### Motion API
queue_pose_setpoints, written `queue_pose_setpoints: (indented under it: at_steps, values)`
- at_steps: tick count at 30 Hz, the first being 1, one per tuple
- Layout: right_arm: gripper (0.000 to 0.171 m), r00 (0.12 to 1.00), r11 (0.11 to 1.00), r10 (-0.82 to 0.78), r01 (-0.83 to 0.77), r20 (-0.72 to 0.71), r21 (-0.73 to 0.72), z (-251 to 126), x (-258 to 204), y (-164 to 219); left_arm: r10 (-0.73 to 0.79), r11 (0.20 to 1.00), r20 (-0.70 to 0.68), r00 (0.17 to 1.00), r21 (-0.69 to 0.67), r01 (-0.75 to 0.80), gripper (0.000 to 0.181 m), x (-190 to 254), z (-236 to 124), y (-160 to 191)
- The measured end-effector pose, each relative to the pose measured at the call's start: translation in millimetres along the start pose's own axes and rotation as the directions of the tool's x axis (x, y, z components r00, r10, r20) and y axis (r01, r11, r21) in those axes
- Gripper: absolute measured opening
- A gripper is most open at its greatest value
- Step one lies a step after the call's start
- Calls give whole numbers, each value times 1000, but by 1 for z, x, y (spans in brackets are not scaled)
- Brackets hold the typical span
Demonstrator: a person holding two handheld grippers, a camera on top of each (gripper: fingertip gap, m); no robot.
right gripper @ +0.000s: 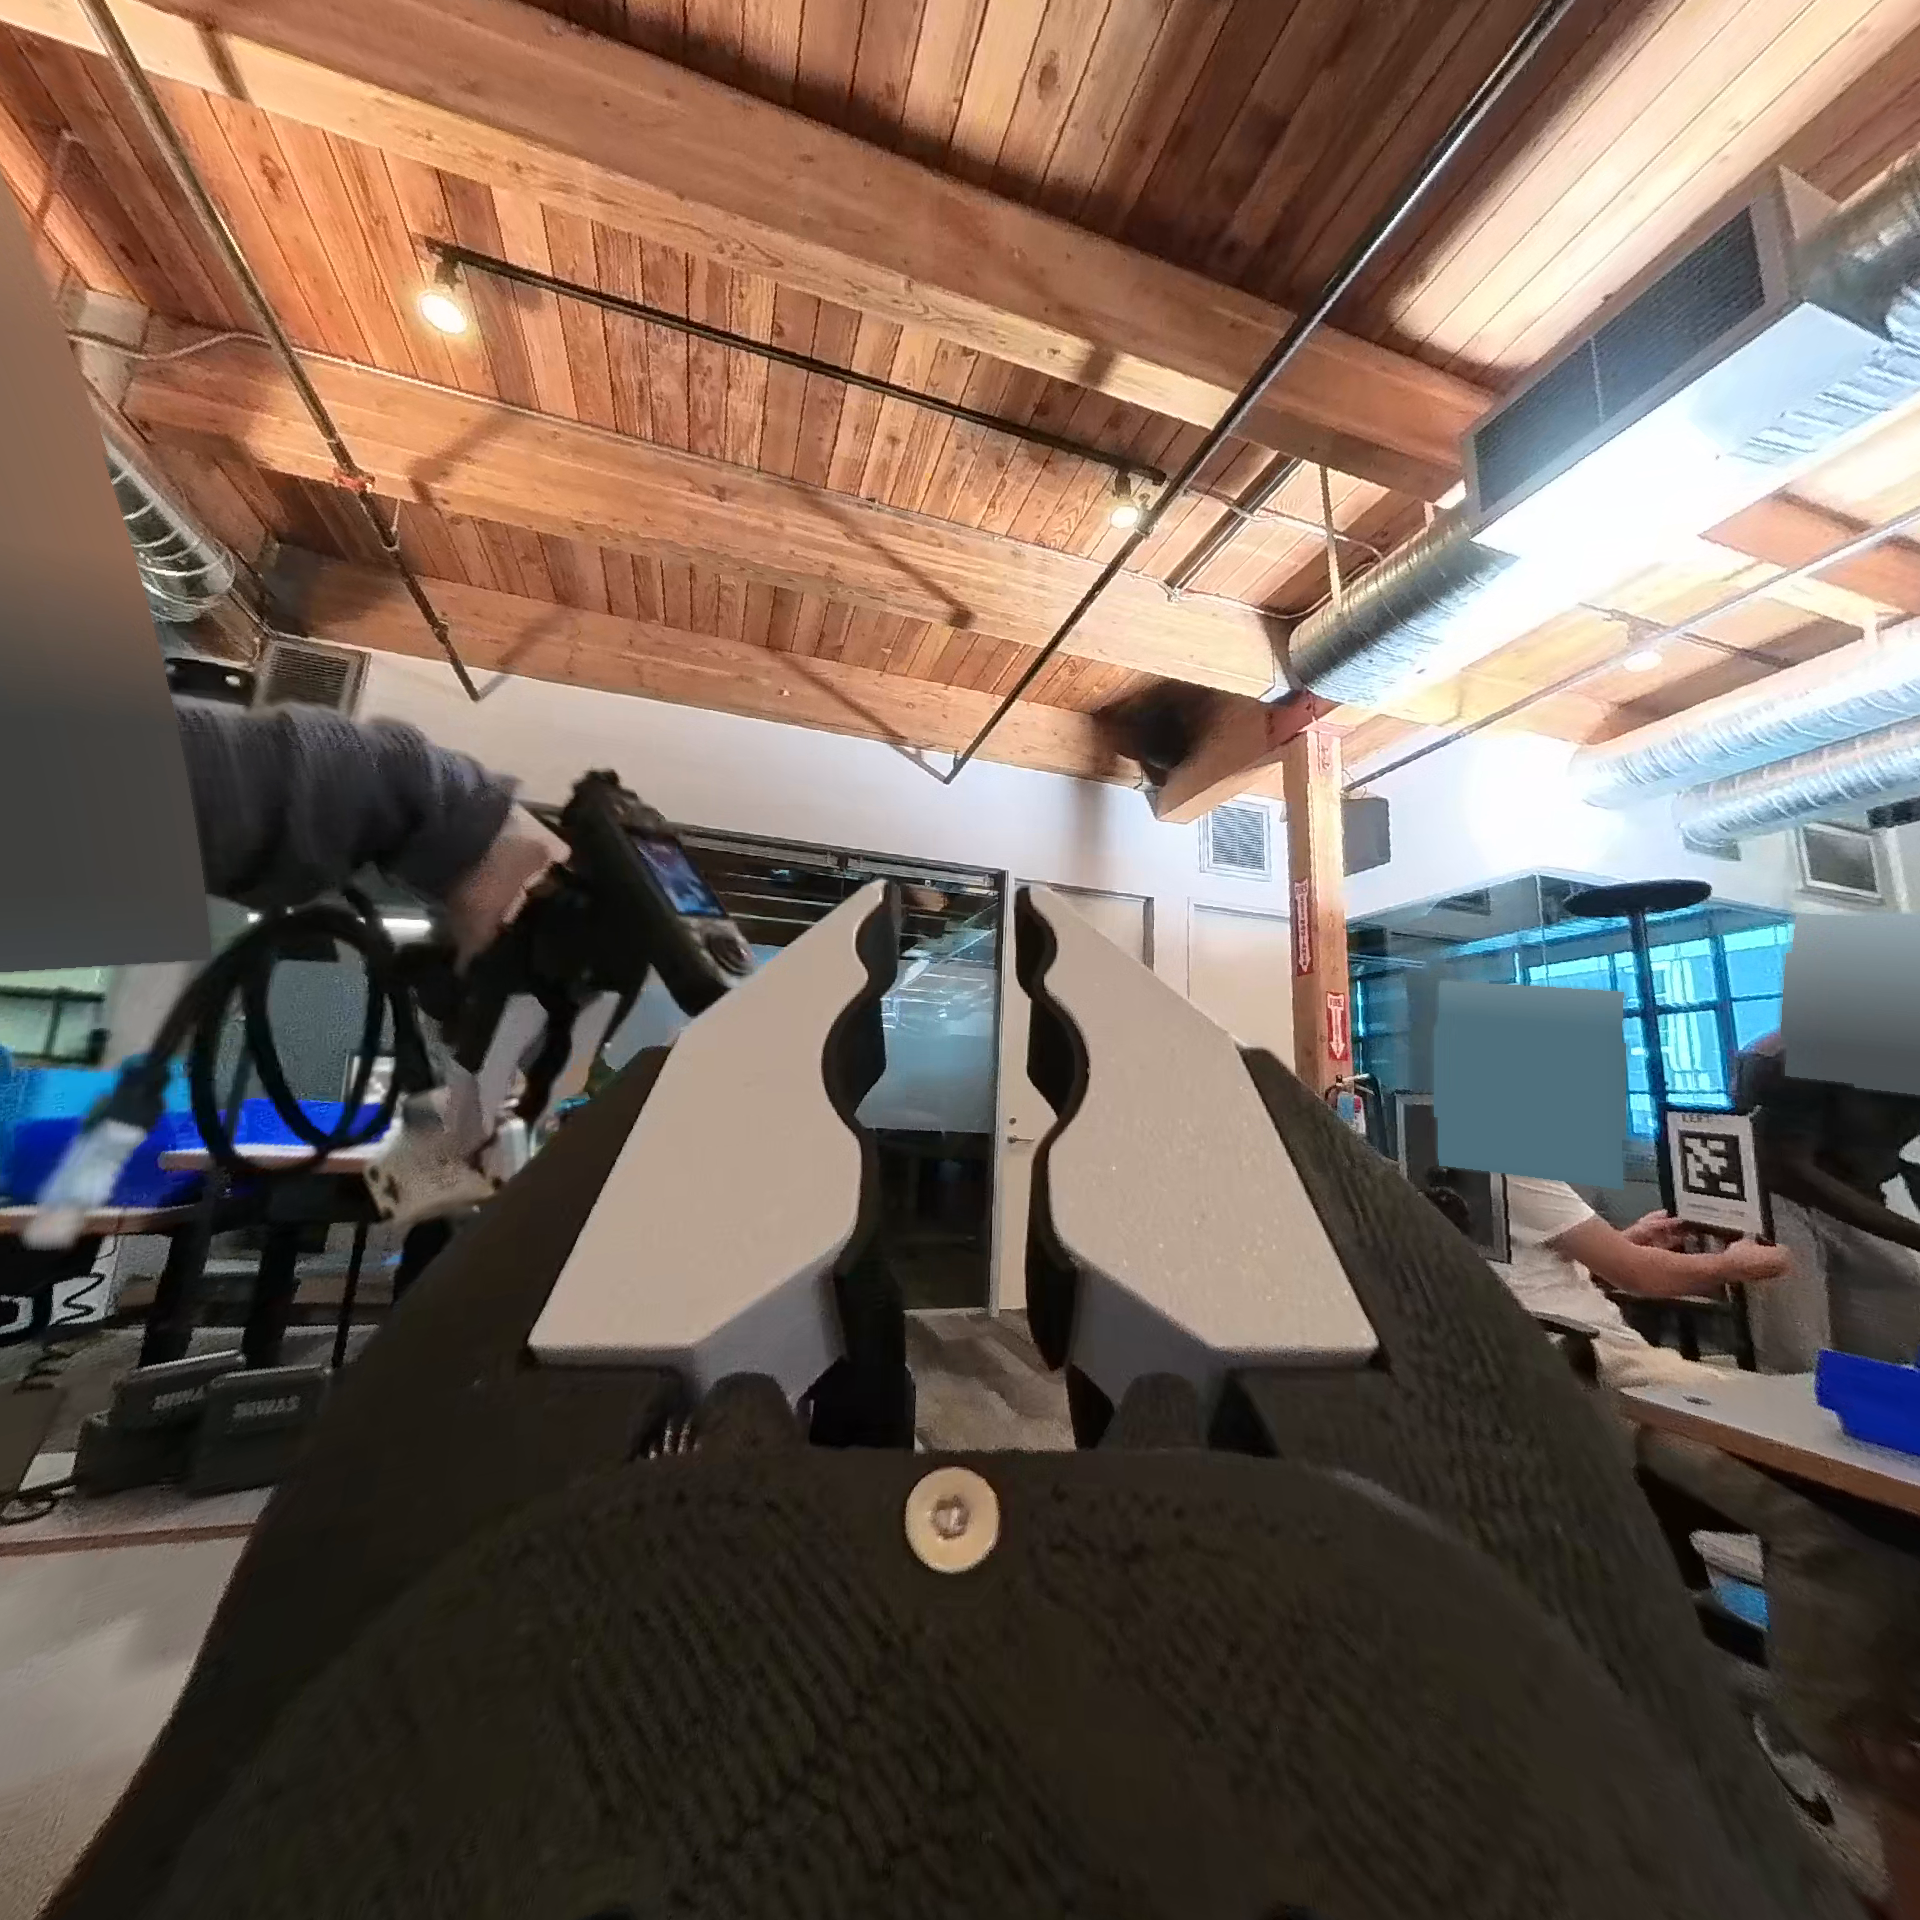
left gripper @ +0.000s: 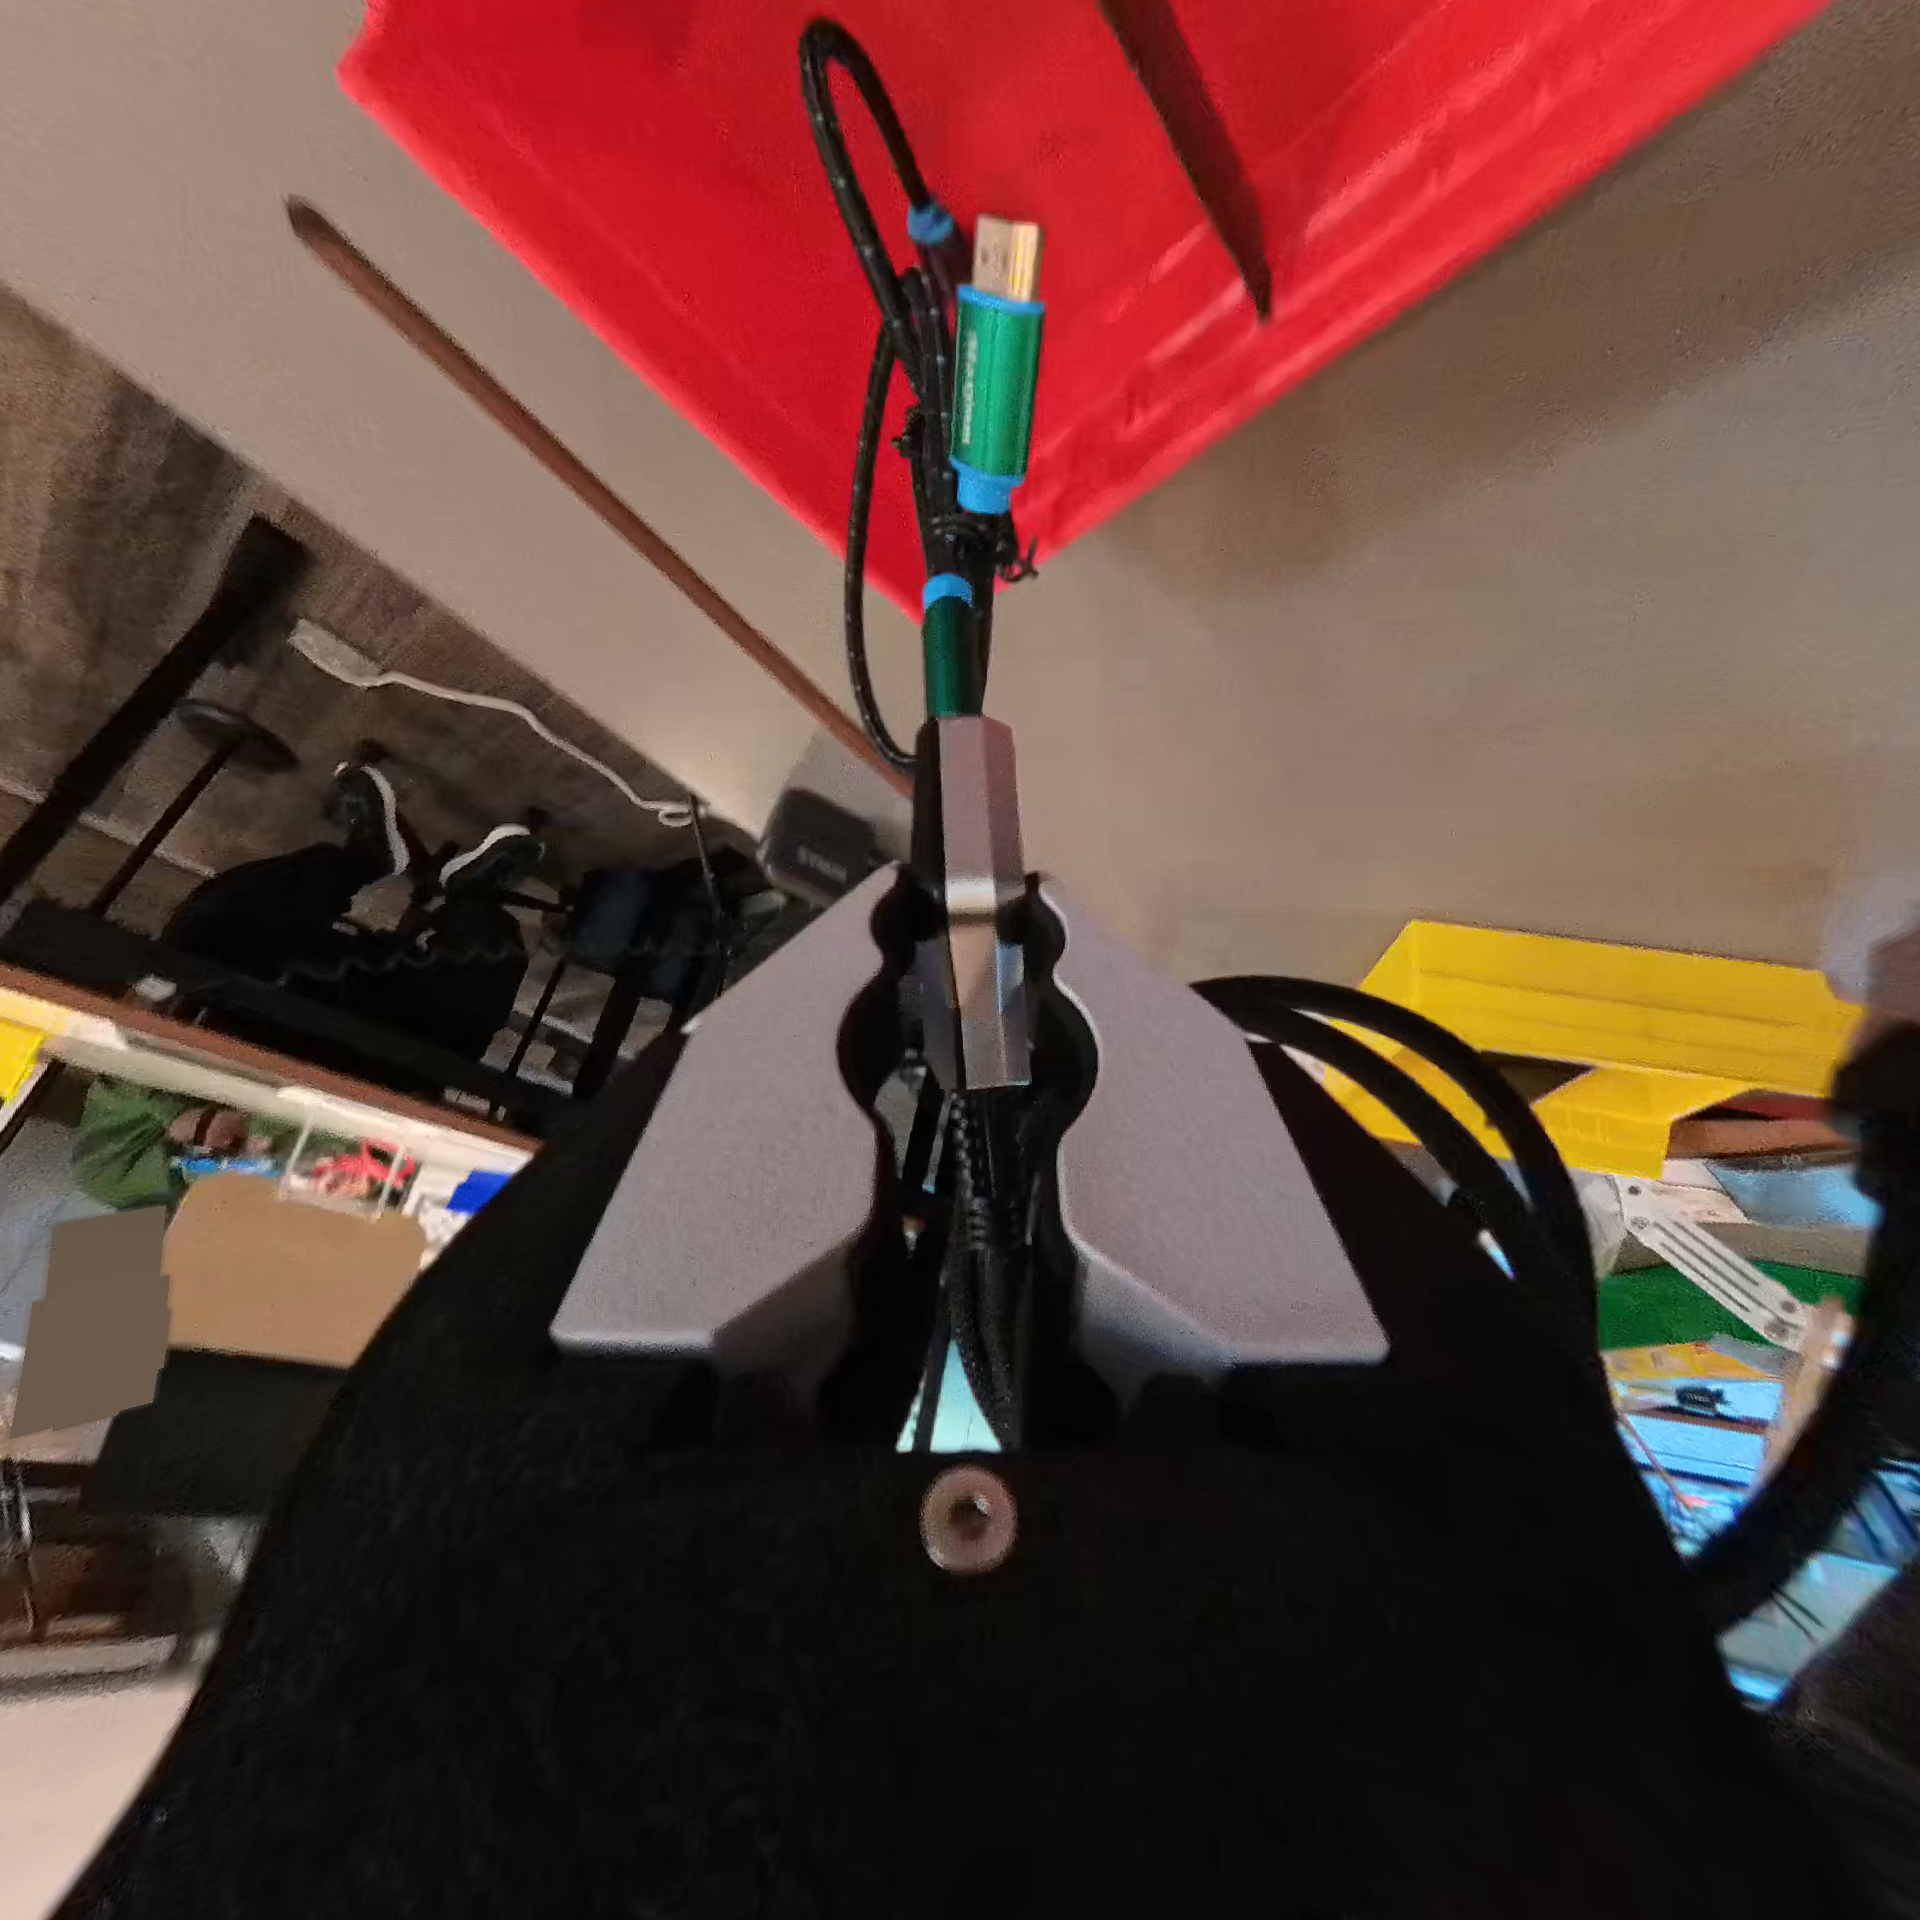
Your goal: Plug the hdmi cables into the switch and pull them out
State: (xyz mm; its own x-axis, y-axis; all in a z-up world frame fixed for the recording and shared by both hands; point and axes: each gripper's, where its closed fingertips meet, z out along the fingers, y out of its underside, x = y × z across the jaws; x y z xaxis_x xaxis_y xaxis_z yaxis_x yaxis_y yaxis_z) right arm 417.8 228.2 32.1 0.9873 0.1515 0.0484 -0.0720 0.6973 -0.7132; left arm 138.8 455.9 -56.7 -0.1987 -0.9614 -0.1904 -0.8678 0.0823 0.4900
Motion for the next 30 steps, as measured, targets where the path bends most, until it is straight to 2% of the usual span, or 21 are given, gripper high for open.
queue_pose_setpoints:
  at_steps: [4, 8, 15, 21, 24, 29, 30]
  values:
    - [20, 1000, 1000, -2, 2, -11, 0, -2, 5, 1, 42, 997, -90, 995, 72, -35, 17, -8, 14, -47]
    - [20, 1000, 1000, 11, -11, -29, -4, -3, 14, 6, 36, 998, -167, 985, 58, -27, 17, -20, 35, -71]
    - [19, 998, 998, 58, -59, -23, -32, 1, 17, 24, -183, 962, -406, 895, 114, 249, 18, -38, 70, -91]
    - [19, 999, 997, 46, -48, -26, -62, 5, 17, 36, -271, 944, -407, 872, 67, 324, 20, -53, 119, -64]
    - [19, 997, 997, 65, -66, -36, -44, 4, 20, 33, -282, 950, -399, 873, 8, 311, 21, -48, 146, -49]
    - [20, 993, 993, 116, -116, 1, -37, 7, 13, 35, -277, 944, -313, 908, 89, 319, 23, -54, 150, -53]
    - [19, 994, 993, 107, -107, 5, -45, 8, 10, 36, -299, 934, -293, 908, 107, 341, 30, -57, 150, -54]
